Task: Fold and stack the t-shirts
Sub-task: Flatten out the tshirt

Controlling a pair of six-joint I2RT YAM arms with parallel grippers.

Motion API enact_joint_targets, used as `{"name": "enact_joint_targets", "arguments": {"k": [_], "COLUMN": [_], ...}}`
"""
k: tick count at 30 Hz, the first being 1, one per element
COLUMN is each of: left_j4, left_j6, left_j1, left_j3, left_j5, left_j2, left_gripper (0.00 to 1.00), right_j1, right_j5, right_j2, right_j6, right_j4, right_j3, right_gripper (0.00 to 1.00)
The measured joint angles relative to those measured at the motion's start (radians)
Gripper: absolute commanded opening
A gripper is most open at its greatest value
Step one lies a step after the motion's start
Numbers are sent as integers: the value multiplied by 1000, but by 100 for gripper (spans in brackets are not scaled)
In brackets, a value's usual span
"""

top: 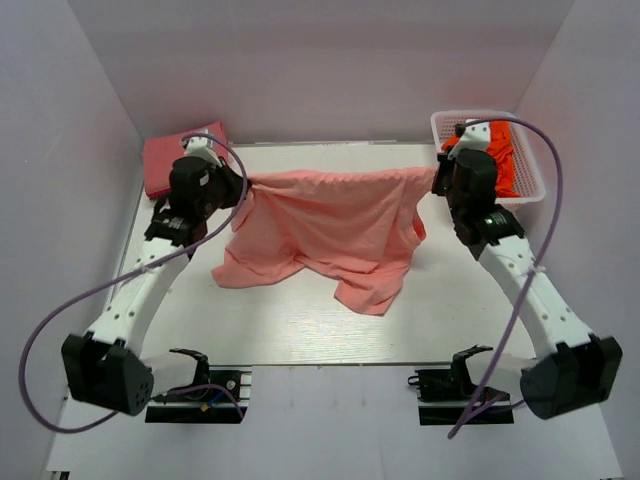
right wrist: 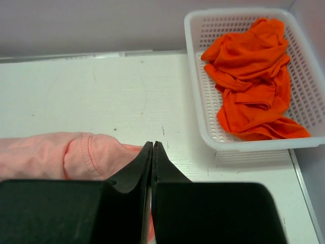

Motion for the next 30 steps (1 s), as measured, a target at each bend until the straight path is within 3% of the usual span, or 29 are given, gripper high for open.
{"name": "enact_joint_targets", "arguments": {"k": [6, 11, 12, 13, 14, 15, 16, 17, 20, 23, 26, 30], "left_j4": [87, 92, 90, 80, 73, 60, 41, 14, -42, -84, -107, -125], "left_j6": [4, 10, 11, 14, 21, 17, 25, 16, 18, 19, 18, -13], "left_j1": [2, 11, 12, 13, 13, 13, 14, 15, 19, 24, 26, 29], "left_j3": [0, 212, 253, 307, 365, 428, 479, 541, 675, 694, 674, 518], "left_j5": [-40, -88, -96, -105, -112, -122, -132, -146, -174, -188, -195, -222], "left_j2": [254, 560, 607, 660, 715, 769, 813, 859, 958, 976, 956, 818], "left_gripper": [0, 0, 16, 42, 66, 99, 100, 100, 100, 100, 100, 100], "right_j1": [-6, -16, -18, -19, -19, -20, -21, -22, -25, -25, -25, -22], "right_j5": [37, 66, 74, 84, 93, 105, 116, 125, 145, 142, 111, 22], "right_j2": [224, 455, 507, 563, 615, 676, 732, 785, 930, 968, 948, 824], "right_j6": [-5, -25, -29, -35, -40, -48, -49, -54, -72, -72, -68, -26], "right_j4": [56, 98, 110, 120, 113, 101, 95, 67, -1, -66, -114, -146], "right_j3": [43, 191, 232, 276, 316, 378, 433, 491, 672, 718, 714, 616], "right_gripper": [0, 0, 0, 0, 24, 53, 80, 90, 90, 90, 90, 90]}}
